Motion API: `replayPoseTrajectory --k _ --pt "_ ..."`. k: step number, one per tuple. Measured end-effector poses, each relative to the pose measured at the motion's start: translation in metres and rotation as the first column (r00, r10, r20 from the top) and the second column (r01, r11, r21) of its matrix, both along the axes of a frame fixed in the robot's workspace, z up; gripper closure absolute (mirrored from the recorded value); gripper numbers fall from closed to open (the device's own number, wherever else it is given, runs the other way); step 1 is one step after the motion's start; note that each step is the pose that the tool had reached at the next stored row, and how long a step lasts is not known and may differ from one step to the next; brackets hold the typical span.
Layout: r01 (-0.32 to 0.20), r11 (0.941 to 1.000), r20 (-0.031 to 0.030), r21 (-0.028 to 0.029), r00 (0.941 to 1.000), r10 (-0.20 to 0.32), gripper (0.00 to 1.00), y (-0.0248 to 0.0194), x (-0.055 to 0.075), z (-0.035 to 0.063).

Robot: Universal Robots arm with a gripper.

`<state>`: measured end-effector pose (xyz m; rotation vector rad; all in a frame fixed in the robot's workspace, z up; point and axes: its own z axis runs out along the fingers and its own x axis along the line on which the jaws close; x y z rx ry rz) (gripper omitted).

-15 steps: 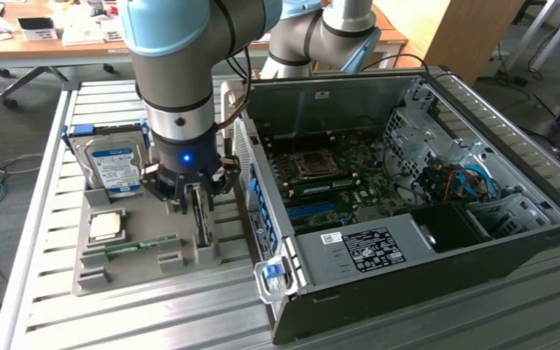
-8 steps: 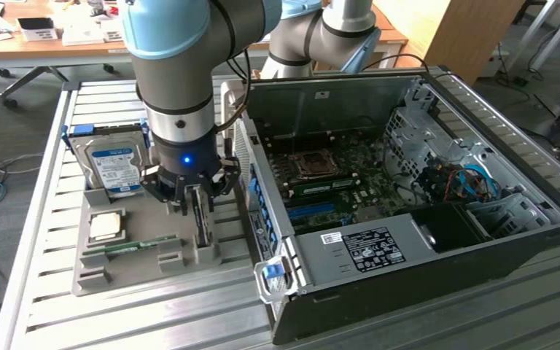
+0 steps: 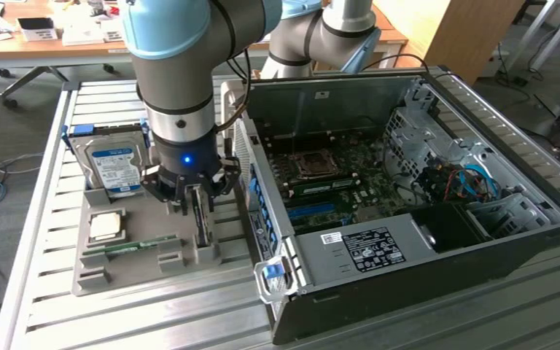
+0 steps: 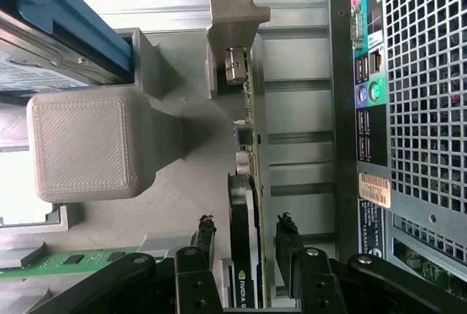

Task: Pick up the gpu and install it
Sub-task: 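Pick up the gpu and move the gpu toward the slot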

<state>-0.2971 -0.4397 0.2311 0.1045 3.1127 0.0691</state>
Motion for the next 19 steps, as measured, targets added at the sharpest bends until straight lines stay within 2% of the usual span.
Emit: replayPoseTrajectory --k 19 --pt "0.000 1.0000 0.0000 -0.0001 1.0000 0.000 0.53 0.0011 0.0012 -0.0016"
